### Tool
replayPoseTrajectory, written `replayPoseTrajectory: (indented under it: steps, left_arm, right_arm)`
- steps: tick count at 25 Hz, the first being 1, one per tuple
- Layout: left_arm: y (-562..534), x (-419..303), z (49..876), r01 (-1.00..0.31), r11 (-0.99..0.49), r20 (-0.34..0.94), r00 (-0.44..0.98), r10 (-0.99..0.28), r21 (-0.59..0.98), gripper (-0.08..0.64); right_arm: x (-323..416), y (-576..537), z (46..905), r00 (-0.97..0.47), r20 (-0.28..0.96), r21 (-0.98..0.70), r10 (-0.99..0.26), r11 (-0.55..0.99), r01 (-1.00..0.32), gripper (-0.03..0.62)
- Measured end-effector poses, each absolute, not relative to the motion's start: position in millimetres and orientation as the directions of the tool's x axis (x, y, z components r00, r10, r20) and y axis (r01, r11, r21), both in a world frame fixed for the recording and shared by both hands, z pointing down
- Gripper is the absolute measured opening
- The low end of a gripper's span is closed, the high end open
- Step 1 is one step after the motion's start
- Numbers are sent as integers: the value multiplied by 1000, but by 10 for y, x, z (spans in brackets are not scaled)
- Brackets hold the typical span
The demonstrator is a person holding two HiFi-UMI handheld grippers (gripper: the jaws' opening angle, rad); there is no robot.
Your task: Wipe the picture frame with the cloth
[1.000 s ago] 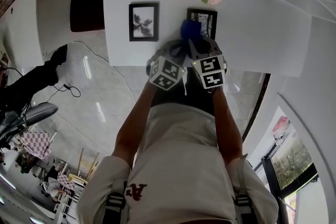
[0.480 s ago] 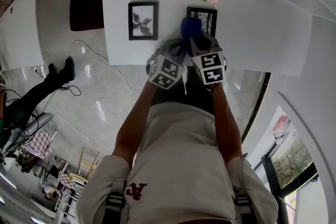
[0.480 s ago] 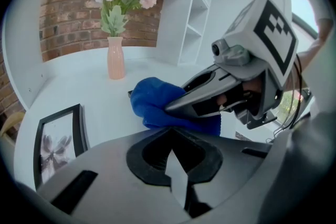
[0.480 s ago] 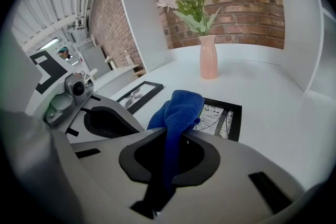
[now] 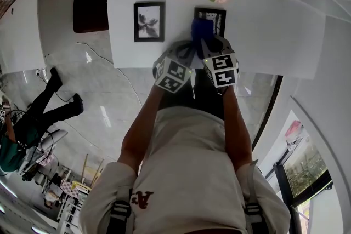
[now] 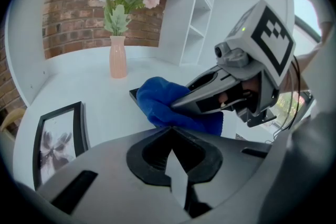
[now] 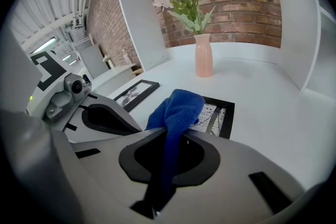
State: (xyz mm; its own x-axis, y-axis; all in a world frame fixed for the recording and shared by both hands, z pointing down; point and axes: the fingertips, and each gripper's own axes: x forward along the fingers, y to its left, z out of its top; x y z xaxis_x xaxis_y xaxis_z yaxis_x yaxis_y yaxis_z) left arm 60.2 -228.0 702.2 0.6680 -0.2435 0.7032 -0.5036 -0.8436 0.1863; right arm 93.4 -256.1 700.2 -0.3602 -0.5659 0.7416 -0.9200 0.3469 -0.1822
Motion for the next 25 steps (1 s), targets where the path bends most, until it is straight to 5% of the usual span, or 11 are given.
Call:
replayPoseTrajectory:
  steps: [25]
  left_arm:
    - [-2280, 595, 7037, -515, -835, 706, 664, -246, 194, 2]
  right_arm:
    - [1364, -2436, 6929, -267, 765, -89, -586, 315, -945, 28]
